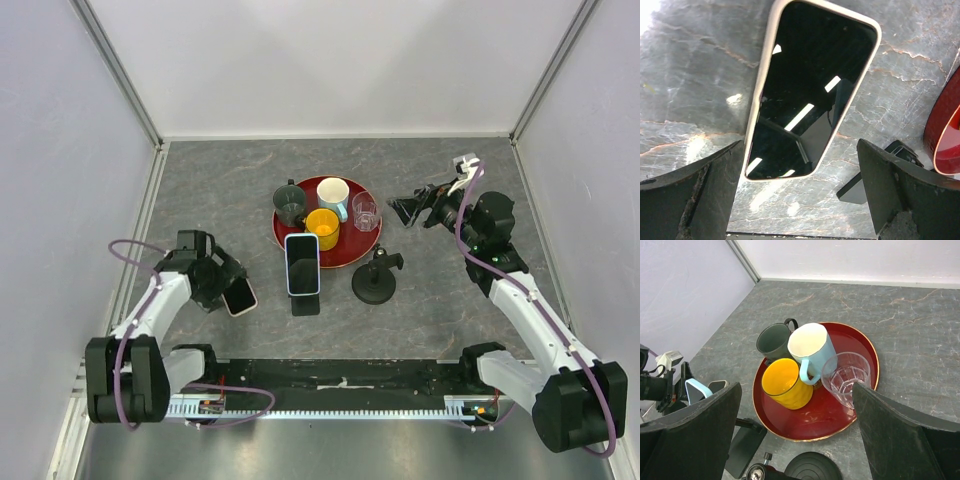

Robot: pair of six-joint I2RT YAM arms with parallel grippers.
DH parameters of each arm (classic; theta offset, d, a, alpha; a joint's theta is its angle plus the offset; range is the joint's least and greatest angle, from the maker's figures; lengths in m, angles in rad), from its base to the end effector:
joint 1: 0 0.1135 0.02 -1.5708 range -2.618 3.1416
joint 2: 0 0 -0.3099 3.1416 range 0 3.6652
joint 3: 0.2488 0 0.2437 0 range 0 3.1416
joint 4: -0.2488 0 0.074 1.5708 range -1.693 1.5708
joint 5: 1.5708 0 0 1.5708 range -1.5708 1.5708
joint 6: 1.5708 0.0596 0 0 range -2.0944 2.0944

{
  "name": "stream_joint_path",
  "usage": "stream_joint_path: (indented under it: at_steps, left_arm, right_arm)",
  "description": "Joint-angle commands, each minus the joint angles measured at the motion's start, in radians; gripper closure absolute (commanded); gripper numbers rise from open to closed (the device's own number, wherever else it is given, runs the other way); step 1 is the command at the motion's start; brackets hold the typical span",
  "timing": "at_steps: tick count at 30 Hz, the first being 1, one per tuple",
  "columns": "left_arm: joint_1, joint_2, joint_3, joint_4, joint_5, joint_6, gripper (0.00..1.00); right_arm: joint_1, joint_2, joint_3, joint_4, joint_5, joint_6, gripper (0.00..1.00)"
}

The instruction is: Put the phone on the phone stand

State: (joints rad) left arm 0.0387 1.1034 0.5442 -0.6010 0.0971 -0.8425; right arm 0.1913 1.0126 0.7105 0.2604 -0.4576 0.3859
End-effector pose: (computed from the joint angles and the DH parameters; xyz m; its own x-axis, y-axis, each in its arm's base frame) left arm 0.1657 0.0006 0.1935 -0.6099 -0.7670 -0.1993 -0.6836 0.6365 -0.3571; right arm 0.2174 0.0689 0.3581 -0.2652 0.2926 -0.9187 -0.5441 0.7412 0.3931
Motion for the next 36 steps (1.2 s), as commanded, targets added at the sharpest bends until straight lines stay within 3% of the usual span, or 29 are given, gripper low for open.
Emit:
stream_joint_path:
  at_steps: [1, 13, 31, 36]
  left_arm:
    - [-0.031, 0.075, 0.083, 0.02, -0.033, 0.08, 0.0]
    - [-0.117, 0.209, 0.128, 0.059, -0.073, 0.174, 0.0]
    - [-0.178, 0.406, 0.198, -0.02, -0.217, 0.23, 0.0]
    - [-0.177, 0.457, 0.214, -0.01, -0.212, 0.221, 0.12]
  right_arm:
    - [-0.006, 0.003, -0.005, 0.054, -0.013, 0.004, 0.02]
    - [-0.007, 0.009, -0.003, 0.046, -0.009, -0.001, 0.02]
    - [-0.013, 0.037, 0.018, 0.011, 0.0, -0.002, 0.02]
    - [-0.016, 0.023, 0.018, 0.005, 0.002, -0.005, 0.02]
